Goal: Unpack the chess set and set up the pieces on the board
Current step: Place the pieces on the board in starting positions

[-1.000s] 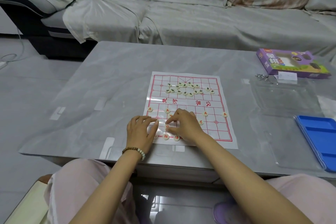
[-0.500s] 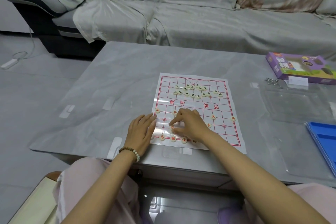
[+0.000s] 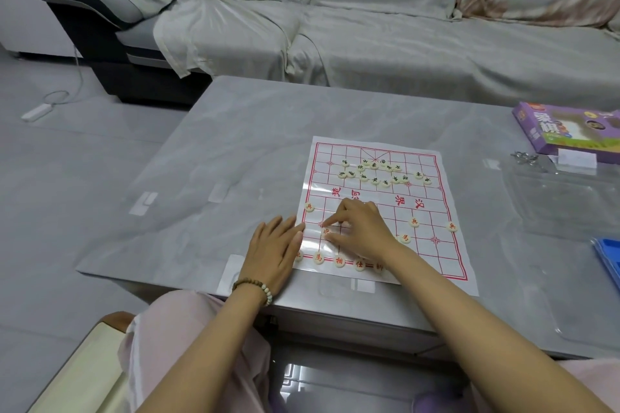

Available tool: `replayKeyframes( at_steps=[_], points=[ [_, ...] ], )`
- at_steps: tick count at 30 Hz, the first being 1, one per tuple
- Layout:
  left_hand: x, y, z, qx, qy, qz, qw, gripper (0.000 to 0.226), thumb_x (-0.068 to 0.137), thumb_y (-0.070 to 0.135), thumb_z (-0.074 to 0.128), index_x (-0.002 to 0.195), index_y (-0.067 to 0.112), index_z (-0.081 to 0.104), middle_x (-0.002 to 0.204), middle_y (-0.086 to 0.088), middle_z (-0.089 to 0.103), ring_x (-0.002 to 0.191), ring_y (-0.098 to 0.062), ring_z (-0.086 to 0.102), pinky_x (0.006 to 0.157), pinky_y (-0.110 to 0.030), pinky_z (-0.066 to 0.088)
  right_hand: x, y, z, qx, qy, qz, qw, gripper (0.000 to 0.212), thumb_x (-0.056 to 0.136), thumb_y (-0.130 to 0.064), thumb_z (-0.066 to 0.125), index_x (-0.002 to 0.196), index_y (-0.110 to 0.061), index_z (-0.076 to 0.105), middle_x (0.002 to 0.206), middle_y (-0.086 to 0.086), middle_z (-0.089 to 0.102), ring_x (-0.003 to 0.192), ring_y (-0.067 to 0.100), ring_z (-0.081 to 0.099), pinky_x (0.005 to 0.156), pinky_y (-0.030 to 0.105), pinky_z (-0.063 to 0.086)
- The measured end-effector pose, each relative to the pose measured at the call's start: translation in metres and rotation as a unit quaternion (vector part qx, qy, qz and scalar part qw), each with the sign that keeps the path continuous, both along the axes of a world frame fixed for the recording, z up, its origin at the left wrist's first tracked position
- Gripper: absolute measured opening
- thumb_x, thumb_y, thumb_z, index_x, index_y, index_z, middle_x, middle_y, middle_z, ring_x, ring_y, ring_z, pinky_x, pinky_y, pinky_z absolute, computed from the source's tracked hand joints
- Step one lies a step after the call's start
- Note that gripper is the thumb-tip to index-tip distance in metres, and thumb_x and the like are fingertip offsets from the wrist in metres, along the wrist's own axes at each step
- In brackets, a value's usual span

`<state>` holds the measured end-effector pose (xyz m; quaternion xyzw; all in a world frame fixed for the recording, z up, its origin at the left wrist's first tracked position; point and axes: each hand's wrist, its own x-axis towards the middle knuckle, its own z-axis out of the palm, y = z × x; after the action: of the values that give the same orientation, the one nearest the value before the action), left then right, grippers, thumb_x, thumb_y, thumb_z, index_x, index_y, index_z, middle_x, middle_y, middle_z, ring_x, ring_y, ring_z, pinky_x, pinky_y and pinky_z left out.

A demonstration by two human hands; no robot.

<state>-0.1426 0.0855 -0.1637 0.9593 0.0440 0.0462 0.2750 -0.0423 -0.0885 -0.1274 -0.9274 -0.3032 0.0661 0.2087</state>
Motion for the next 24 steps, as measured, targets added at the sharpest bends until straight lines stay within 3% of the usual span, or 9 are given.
replayKeyframes(
  at_steps=[10, 20, 24],
  points=[
    [0.002, 0.000, -0.005, -0.010, 0.002, 0.008, 1.000, 0.075, 0.083, 0.061, -0.003, 0.140, 0.033, 0.036, 0.148, 0.012, 0.032, 0.141, -0.010, 0.017, 0.116, -0.028, 0.001, 0.004, 0.018, -0.006, 0.002, -0.024, -0.074, 0.997, 0.028, 0.081, -0.049, 0.066, 0.100, -0.028, 0.070, 0.099, -0.005, 0.058, 0.097, 0.013, 0.049, 0.088, 0.030, 0.030],
    [0.003, 0.001, -0.007, -0.006, -0.009, 0.005, 1.000, 0.073, 0.083, 0.062, -0.001, 0.138, 0.033, 0.039, 0.148, 0.012, 0.034, 0.141, -0.011, 0.019, 0.116, -0.029, 0.003, 0.002, 0.009, -0.001, 0.009, -0.013, -0.076, 0.997, 0.036, 0.083, -0.046, 0.065, 0.115, -0.030, 0.065, 0.105, -0.005, 0.058, 0.102, 0.013, 0.049, 0.091, 0.029, 0.028],
    [0.002, 0.002, -0.008, -0.007, -0.015, 0.003, 1.000, 0.081, 0.081, 0.069, -0.006, 0.138, 0.033, 0.039, 0.147, 0.011, 0.035, 0.140, -0.011, 0.020, 0.116, -0.030, 0.003, 0.002, 0.006, -0.001, 0.007, -0.032, -0.085, 0.996, 0.035, 0.081, -0.050, 0.065, 0.110, -0.029, 0.067, 0.105, -0.006, 0.058, 0.101, 0.013, 0.049, 0.089, 0.029, 0.028]
  ],
)
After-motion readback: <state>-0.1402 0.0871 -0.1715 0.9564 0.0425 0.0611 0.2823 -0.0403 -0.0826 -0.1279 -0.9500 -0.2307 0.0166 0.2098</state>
